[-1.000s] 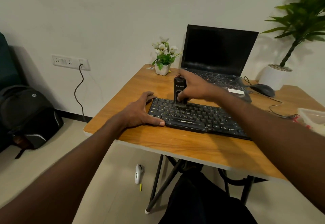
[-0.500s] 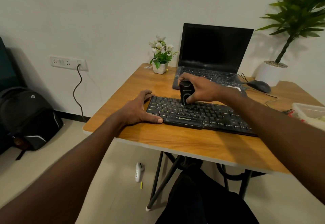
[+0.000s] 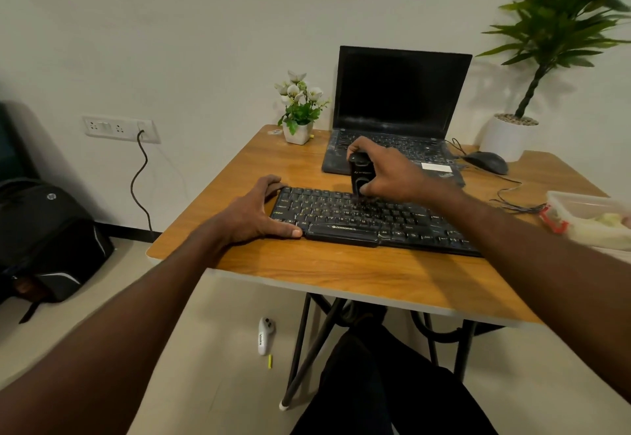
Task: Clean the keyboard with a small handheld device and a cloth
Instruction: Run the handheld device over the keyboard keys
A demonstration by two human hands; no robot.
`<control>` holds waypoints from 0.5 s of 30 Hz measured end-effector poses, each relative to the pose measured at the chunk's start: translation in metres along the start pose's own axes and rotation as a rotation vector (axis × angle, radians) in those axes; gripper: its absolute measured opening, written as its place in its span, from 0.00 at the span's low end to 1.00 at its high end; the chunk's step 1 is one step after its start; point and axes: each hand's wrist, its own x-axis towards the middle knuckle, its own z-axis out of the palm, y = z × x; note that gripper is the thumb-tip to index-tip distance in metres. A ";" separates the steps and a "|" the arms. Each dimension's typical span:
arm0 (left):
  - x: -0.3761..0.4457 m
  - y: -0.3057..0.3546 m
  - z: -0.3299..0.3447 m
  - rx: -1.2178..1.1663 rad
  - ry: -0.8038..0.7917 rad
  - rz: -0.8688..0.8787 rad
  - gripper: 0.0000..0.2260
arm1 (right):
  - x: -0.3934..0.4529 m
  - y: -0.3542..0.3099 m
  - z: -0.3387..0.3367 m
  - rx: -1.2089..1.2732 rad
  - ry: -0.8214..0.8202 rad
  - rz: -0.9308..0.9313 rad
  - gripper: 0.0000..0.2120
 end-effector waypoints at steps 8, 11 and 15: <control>-0.002 0.003 0.000 -0.007 -0.010 -0.005 0.64 | -0.014 0.010 -0.002 0.042 0.052 0.028 0.32; -0.001 0.003 -0.001 -0.001 -0.009 -0.005 0.65 | -0.016 0.007 -0.004 -0.111 0.024 0.016 0.34; 0.000 0.005 -0.002 0.015 -0.024 -0.001 0.62 | -0.016 0.007 -0.006 -0.006 0.125 0.041 0.34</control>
